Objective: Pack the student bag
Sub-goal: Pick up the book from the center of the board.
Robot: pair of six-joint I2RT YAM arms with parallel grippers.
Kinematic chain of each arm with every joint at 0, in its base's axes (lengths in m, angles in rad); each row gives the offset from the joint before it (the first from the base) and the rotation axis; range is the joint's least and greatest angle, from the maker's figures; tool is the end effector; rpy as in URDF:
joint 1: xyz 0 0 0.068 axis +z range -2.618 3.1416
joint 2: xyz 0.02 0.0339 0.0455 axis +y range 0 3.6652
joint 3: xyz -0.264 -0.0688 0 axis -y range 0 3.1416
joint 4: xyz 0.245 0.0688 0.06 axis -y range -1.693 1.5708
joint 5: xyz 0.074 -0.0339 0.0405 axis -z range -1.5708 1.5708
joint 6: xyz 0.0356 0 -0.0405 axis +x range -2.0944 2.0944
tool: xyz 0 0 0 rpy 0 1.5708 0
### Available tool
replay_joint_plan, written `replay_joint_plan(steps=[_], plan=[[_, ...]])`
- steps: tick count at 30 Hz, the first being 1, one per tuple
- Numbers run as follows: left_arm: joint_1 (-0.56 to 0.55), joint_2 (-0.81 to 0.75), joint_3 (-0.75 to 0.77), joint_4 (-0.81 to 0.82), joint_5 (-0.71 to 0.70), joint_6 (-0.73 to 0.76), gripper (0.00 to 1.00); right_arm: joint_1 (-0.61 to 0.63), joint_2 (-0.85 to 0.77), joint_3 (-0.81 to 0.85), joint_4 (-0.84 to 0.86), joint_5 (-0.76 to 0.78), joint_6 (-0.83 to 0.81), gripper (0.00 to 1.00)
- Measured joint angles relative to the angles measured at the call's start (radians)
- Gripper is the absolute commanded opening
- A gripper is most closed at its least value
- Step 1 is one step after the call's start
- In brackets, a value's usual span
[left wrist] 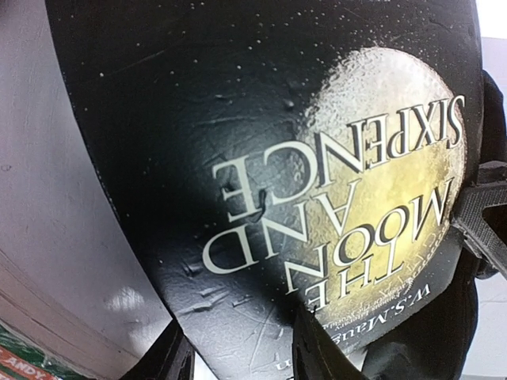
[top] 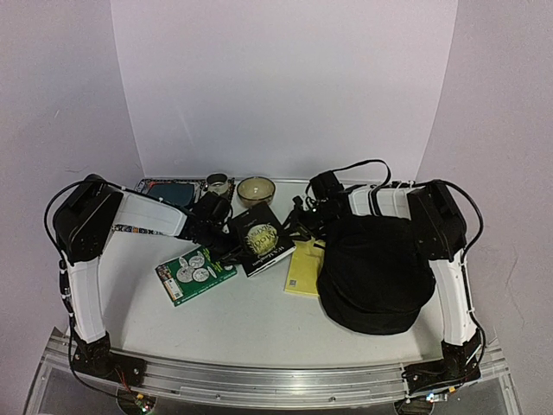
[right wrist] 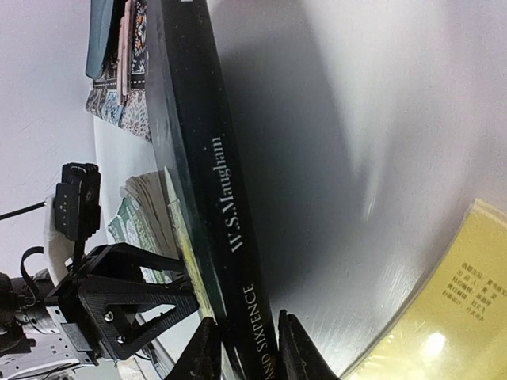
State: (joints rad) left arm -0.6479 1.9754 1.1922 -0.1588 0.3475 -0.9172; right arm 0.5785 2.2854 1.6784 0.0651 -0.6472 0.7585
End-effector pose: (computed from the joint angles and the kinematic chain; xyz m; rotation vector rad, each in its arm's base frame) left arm 0.3141 -0.2529 0.1389 -0.2151 2.7649 -0.9794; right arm 0.4205 0.3002 0.1696 -0.2289 2.3441 1.4197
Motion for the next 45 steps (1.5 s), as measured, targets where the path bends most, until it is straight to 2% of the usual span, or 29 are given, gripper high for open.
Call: replay_joint_plan(steps=[2, 10, 16, 24, 33, 45], plan=[[0.0, -0.007, -0.007, 0.005, 0.005, 0.0, 0.44, 0.0, -0.01, -0.014, 0.008, 0.0, 0.003, 0.0], [-0.007, -0.062, -0.043, 0.03, 0.009, -0.008, 0.59, 0.005, -0.066, -0.061, 0.039, -0.005, 0.034, 0.0], [-0.024, -0.198, -0.104, 0.061, -0.025, -0.052, 0.66, 0.025, -0.194, -0.118, 0.048, 0.033, 0.077, 0.0], [-0.035, -0.359, -0.216, 0.144, -0.063, -0.165, 0.69, 0.046, -0.331, -0.264, 0.113, 0.098, 0.14, 0.0], [-0.036, -0.488, -0.347, 0.243, -0.097, -0.328, 0.73, 0.054, -0.363, -0.413, 0.158, 0.168, 0.183, 0.0], [-0.121, -0.48, -0.363, 0.304, -0.138, -0.455, 0.75, 0.057, -0.533, -0.56, 0.228, 0.304, 0.323, 0.0]])
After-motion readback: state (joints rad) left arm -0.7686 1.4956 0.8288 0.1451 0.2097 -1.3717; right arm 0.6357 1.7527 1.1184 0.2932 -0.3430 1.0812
